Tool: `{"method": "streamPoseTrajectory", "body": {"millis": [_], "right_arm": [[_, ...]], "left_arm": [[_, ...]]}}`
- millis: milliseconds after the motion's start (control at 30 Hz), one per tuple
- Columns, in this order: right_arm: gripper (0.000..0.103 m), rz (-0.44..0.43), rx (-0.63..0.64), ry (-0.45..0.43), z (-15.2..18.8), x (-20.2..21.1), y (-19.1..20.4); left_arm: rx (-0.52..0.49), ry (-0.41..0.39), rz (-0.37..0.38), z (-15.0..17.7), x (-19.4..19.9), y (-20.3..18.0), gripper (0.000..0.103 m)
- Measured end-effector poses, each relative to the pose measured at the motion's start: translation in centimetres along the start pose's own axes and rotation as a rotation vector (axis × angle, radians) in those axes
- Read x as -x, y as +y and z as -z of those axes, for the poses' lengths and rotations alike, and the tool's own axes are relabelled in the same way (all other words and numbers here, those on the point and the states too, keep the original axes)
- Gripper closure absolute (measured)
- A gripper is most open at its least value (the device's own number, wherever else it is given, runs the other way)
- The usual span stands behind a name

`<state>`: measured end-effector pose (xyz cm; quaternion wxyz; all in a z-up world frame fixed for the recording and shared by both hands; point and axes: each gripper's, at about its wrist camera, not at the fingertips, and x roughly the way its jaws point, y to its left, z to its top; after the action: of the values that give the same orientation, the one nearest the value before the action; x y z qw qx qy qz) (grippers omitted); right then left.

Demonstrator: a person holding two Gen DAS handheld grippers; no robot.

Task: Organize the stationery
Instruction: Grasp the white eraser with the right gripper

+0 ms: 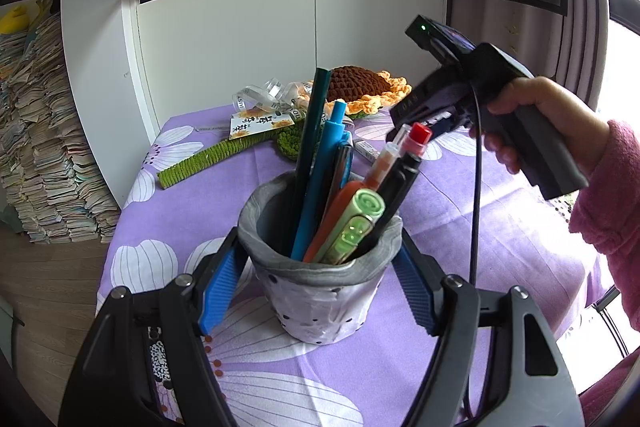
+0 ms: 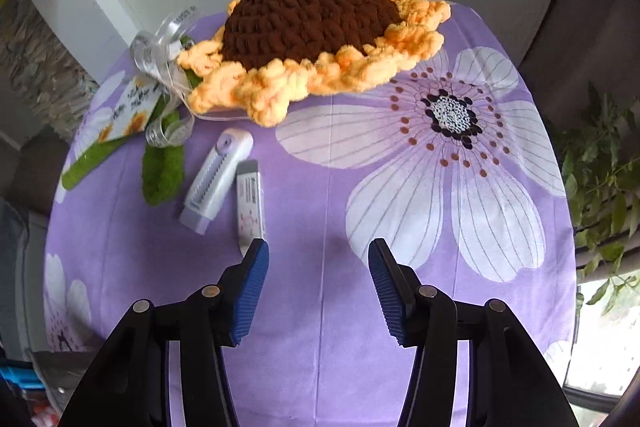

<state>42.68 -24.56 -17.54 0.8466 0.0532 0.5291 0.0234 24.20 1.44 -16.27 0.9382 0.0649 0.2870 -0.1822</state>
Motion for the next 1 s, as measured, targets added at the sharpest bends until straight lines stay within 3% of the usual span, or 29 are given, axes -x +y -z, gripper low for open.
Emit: {"method": "streamPoseTrajectory", "body": {"millis": [67,200,267,367,667,700,767,833,1000], "right_arm": [[0.049,-0.033,0.02,-0.015,-0.8,0.3,0.4],[0.049,-0.014,0.072,0.009,-2.7,-0.8,2.6],[0.061,-0.002,0.105,0.028,-3.2,-1.4,3.5],[0.068,0.047,0.143,0.055,-3.1,-3.0,4.7],[0.069,0.051,0.164,0.089,-4.4,-6.0,8.5],[0.07,0.053,0.168,0.09,-4.7,-6.4,9.0],[0.085,0.063,0.185,0.096,-4.9,-6.8,9.5],[0.086,0.07,0.195,0.095,-5.2,-7.5,11.0],[0.086,0.029,0.195,0.054,-4.1,-5.8,10.4]], "left_arm": [[-0.002,0.001,-0.003,0.0,0.0,-0.1,0.031],[-0.003,0.003,-0.003,0.1,0.2,-0.1,0.031],[-0.008,0.002,-0.004,0.1,0.3,0.0,0.031],[-0.013,-0.005,-0.001,0.1,0.3,0.0,0.032],[-0.028,-0.005,-0.008,0.1,0.1,-0.2,0.031],[-0.029,-0.005,-0.01,0.1,0.1,-0.2,0.031],[-0.027,-0.004,-0.009,0.1,0.1,-0.2,0.031],[-0.024,-0.004,-0.007,0.1,0.1,-0.2,0.032],[-0.038,-0.011,-0.012,0.2,0.3,-0.4,0.032]]}}
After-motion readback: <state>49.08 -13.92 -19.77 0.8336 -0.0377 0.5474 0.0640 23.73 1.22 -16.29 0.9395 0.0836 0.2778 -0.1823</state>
